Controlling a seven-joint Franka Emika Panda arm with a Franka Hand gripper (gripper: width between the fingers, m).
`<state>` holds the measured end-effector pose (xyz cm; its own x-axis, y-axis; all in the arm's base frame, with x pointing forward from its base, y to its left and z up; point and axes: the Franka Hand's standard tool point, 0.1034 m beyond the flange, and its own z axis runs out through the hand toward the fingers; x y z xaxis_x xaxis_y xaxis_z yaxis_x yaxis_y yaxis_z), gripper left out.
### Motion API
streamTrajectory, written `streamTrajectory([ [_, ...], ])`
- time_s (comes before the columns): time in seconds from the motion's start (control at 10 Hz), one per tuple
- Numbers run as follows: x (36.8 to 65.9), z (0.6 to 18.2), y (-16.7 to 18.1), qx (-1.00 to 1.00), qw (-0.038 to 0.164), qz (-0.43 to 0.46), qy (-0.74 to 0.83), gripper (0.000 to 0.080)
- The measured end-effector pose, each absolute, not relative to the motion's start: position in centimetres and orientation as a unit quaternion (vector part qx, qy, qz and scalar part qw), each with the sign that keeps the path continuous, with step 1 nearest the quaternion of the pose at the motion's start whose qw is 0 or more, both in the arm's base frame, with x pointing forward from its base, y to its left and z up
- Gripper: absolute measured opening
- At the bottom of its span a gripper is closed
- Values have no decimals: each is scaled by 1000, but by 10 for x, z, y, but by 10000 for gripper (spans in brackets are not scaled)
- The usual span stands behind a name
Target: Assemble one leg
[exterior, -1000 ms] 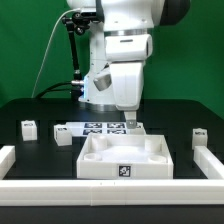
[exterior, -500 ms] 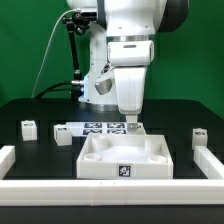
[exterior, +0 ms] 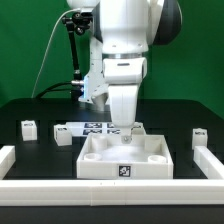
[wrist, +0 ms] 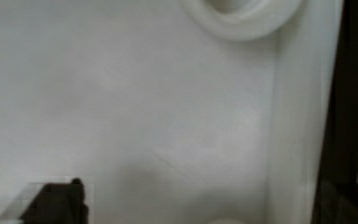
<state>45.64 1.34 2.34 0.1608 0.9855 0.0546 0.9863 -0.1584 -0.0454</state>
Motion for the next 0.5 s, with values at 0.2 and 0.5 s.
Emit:
streamTrajectory([
  [0.2, 449, 10, 9, -765, 44, 0, -642, 649],
  [0.5, 446, 7, 9, -765, 47, 3, -642, 649],
])
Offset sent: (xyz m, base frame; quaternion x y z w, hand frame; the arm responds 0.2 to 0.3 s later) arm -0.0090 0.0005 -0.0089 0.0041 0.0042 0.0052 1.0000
